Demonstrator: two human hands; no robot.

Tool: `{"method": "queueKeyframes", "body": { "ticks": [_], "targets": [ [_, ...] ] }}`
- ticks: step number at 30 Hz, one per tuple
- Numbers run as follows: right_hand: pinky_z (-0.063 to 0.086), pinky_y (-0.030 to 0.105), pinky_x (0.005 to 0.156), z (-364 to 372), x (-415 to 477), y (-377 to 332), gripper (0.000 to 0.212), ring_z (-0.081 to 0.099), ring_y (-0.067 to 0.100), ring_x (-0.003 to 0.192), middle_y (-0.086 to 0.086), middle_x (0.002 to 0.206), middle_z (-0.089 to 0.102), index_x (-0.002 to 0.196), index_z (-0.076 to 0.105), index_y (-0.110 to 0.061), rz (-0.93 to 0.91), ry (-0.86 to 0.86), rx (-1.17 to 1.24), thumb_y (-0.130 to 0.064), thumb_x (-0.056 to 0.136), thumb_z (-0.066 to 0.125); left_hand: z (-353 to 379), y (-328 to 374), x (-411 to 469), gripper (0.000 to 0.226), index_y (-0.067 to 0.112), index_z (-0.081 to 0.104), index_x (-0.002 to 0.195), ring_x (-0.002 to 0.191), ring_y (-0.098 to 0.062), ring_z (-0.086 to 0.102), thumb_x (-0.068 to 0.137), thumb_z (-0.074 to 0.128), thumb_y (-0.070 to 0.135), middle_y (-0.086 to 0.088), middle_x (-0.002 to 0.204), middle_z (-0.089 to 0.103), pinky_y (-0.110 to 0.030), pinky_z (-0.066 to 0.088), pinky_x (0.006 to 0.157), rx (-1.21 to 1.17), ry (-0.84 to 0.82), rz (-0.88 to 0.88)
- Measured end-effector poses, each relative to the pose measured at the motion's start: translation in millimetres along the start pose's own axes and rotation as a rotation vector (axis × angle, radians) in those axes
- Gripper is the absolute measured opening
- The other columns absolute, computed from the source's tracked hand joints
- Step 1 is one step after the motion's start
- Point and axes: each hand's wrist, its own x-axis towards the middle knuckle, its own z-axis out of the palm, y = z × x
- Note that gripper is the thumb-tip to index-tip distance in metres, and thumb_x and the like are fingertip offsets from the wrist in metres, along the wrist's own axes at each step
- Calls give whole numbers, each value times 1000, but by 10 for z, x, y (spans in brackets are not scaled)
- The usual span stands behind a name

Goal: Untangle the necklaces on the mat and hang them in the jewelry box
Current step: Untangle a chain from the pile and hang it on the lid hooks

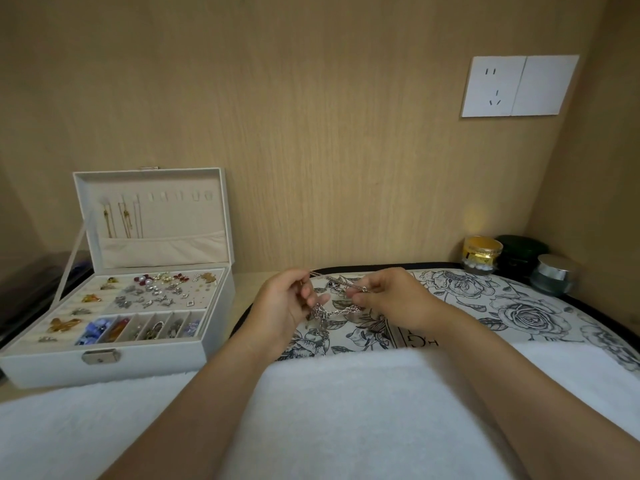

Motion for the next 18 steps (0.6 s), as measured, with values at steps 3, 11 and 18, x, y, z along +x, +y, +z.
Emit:
{"method": "queueKeyframes", "body": {
  "ticks": [3,11,18],
  "targets": [
    [40,8,49,-71,-26,-24,13,54,-5,48,-4,76,73,102,77,-9,-1,-48,75,-12,92,70,16,-13,-9,31,14,41,67,51,-16,39,98,42,12,1,53,33,-30,54,58,-6,89,8],
    [42,12,66,-74,-17,66,10,66,2,68,-5,71,74,99,73,-21,35,-108,-172,-24,90,73,-30,-83,38,29,9,50,69,67,-27,62,97,54,13,-2,51,47,-36,53,60,276,186,10],
    [48,27,89,-201,-40,87,12,67,8,83,0,87,77,85,79,-20,41,-144,-158,-30,89,74,-41,-60,-9,22,11,62,84,48,-7,43,95,60,30,-3,62,54,-24,36,51,727,237,91]
  ]
}}
